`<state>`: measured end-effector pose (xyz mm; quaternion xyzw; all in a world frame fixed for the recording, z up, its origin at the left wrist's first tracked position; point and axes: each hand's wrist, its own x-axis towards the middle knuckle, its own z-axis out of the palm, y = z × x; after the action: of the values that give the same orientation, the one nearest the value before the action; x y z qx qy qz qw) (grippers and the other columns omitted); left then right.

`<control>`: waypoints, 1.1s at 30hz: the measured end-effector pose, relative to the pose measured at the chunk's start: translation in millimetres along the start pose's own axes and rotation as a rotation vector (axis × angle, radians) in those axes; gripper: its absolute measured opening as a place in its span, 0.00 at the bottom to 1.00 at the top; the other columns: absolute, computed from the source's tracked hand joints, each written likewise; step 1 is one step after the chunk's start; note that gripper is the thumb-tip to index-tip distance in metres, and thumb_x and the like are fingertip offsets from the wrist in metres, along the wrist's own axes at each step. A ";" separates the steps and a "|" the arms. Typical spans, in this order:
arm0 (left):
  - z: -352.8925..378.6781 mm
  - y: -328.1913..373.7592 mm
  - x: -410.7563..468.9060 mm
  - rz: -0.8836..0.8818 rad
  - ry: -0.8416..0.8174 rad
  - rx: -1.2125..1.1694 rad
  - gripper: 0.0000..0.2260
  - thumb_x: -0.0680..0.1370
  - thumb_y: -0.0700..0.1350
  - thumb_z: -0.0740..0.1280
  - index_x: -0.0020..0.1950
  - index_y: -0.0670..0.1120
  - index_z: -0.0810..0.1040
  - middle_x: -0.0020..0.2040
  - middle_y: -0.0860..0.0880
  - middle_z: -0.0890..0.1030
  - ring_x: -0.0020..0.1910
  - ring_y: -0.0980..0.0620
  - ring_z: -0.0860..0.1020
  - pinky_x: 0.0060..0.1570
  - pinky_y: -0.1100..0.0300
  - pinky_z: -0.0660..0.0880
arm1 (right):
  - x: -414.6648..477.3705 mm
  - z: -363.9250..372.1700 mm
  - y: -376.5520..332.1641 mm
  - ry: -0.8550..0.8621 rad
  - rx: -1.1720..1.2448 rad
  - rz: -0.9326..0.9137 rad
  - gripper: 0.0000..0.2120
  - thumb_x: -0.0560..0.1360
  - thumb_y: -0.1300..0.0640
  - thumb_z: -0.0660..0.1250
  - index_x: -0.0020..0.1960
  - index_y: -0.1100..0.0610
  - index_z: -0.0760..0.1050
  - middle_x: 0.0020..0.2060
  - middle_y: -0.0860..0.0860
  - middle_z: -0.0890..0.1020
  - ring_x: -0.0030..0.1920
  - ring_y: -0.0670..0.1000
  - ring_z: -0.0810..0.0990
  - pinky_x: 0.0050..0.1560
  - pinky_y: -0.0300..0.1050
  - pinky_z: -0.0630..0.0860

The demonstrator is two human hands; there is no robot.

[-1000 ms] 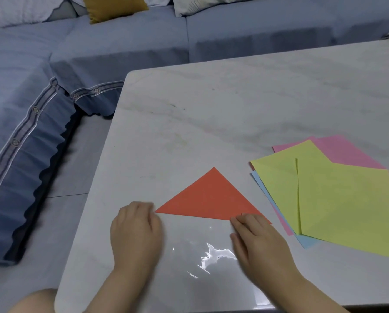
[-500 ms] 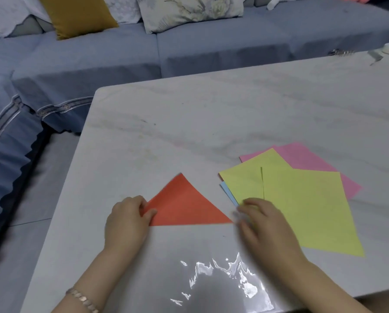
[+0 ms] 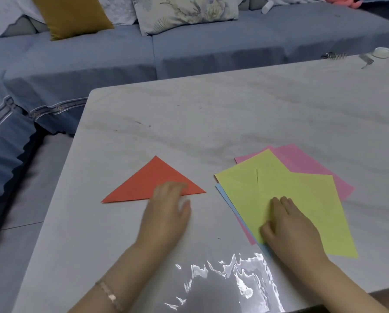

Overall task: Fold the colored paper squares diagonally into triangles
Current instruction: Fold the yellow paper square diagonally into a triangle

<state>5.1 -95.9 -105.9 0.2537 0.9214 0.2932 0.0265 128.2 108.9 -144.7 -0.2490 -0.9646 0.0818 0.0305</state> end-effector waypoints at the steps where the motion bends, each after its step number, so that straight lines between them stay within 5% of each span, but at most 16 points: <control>1: 4.1 8.5 -5.3 -0.019 -0.055 -0.063 0.12 0.76 0.40 0.64 0.59 0.45 0.76 0.57 0.51 0.75 0.57 0.53 0.71 0.53 0.70 0.62 | -0.2 -1.7 0.7 0.004 -0.002 -0.009 0.15 0.59 0.61 0.69 0.45 0.66 0.75 0.37 0.59 0.78 0.40 0.60 0.81 0.28 0.41 0.71; 3: 12.8 26.6 -12.1 -0.135 -0.159 -0.283 0.09 0.76 0.41 0.63 0.55 0.47 0.77 0.50 0.54 0.76 0.47 0.60 0.75 0.47 0.73 0.67 | -1.1 -1.2 3.0 -0.032 -0.027 -0.017 0.19 0.62 0.54 0.69 0.47 0.66 0.77 0.41 0.61 0.80 0.44 0.62 0.82 0.30 0.44 0.76; 5: 20.9 48.4 -11.9 -0.287 -0.262 -0.556 0.09 0.76 0.40 0.63 0.53 0.50 0.76 0.45 0.52 0.79 0.40 0.57 0.76 0.40 0.73 0.70 | -3.5 -2.7 2.9 -0.084 -0.024 -0.037 0.30 0.66 0.41 0.60 0.55 0.65 0.76 0.51 0.63 0.81 0.54 0.62 0.80 0.43 0.50 0.79; 7: 33.1 68.4 -5.0 -0.402 -0.343 -0.688 0.11 0.75 0.40 0.63 0.56 0.50 0.72 0.45 0.50 0.78 0.39 0.55 0.76 0.35 0.72 0.70 | -6.5 -7.2 2.5 -0.113 0.044 -0.072 0.40 0.67 0.34 0.51 0.67 0.63 0.68 0.66 0.60 0.72 0.68 0.57 0.69 0.62 0.47 0.70; 9: 49.3 83.7 5.9 -0.498 -0.412 -0.708 0.16 0.75 0.43 0.63 0.62 0.50 0.67 0.45 0.49 0.76 0.40 0.55 0.75 0.38 0.69 0.71 | -11.1 -12.6 5.5 -0.188 0.156 -0.145 0.42 0.70 0.33 0.55 0.75 0.57 0.52 0.74 0.50 0.58 0.75 0.47 0.53 0.70 0.38 0.54; 12: 69.2 101.9 18.4 -0.634 -0.441 -0.753 0.24 0.73 0.45 0.66 0.68 0.46 0.63 0.44 0.49 0.74 0.47 0.50 0.76 0.50 0.57 0.75 | -15.9 -18.1 11.5 -0.277 0.276 -0.171 0.46 0.68 0.38 0.66 0.75 0.52 0.44 0.72 0.39 0.50 0.74 0.42 0.47 0.67 0.31 0.46; 15: 77.4 115.5 24.0 -0.706 -0.467 -0.774 0.26 0.72 0.47 0.70 0.66 0.45 0.62 0.49 0.49 0.74 0.50 0.47 0.76 0.39 0.60 0.74 | -16.6 -16.7 17.5 -0.286 0.369 -0.238 0.47 0.63 0.40 0.71 0.74 0.50 0.49 0.72 0.41 0.57 0.72 0.41 0.54 0.66 0.31 0.55; 18: 81.8 117.5 27.7 -0.634 -0.405 -0.694 0.07 0.72 0.44 0.69 0.42 0.46 0.71 0.38 0.47 0.73 0.36 0.48 0.72 0.31 0.59 0.70 | -16.9 -13.6 23.3 -0.278 0.382 -0.292 0.44 0.66 0.43 0.70 0.73 0.49 0.49 0.69 0.38 0.58 0.69 0.38 0.57 0.62 0.28 0.56; 21: 77.2 104.2 32.0 -0.578 -0.288 -0.631 0.16 0.73 0.40 0.65 0.29 0.48 0.62 0.30 0.46 0.64 0.31 0.48 0.65 0.29 0.60 0.61 | -15.8 -5.6 31.5 -0.063 0.313 -0.384 0.32 0.71 0.50 0.64 0.72 0.53 0.58 0.66 0.42 0.63 0.68 0.44 0.65 0.65 0.27 0.51; 25: 46.1 71.1 24.9 -0.680 -0.228 -0.774 0.10 0.75 0.36 0.61 0.34 0.43 0.73 0.30 0.45 0.75 0.28 0.49 0.74 0.24 0.62 0.75 | -11.9 1.5 37.4 0.127 0.302 -0.471 0.19 0.70 0.55 0.57 0.60 0.54 0.72 0.58 0.53 0.79 0.60 0.49 0.71 0.59 0.40 0.65; 30: -0.5 15.0 7.5 -0.601 -0.200 -0.665 0.10 0.78 0.34 0.58 0.42 0.44 0.77 0.36 0.45 0.79 0.30 0.52 0.78 0.29 0.59 0.78 | 4.6 18.0 31.7 0.193 0.246 -0.542 0.14 0.70 0.60 0.63 0.54 0.55 0.78 0.55 0.53 0.81 0.57 0.52 0.75 0.53 0.50 0.76; 33: -20.6 -8.0 3.0 -0.569 -0.250 -0.591 0.10 0.78 0.35 0.58 0.46 0.46 0.77 0.39 0.46 0.81 0.33 0.53 0.79 0.35 0.61 0.76 | 18.1 16.3 25.3 0.204 0.249 -0.598 0.14 0.78 0.53 0.56 0.51 0.54 0.79 0.53 0.54 0.82 0.53 0.54 0.78 0.51 0.50 0.77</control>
<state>-5.2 -110.9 -93.1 0.0048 0.8206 0.4927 0.2895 122.8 137.2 -164.8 0.0435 -0.9695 0.1610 0.1798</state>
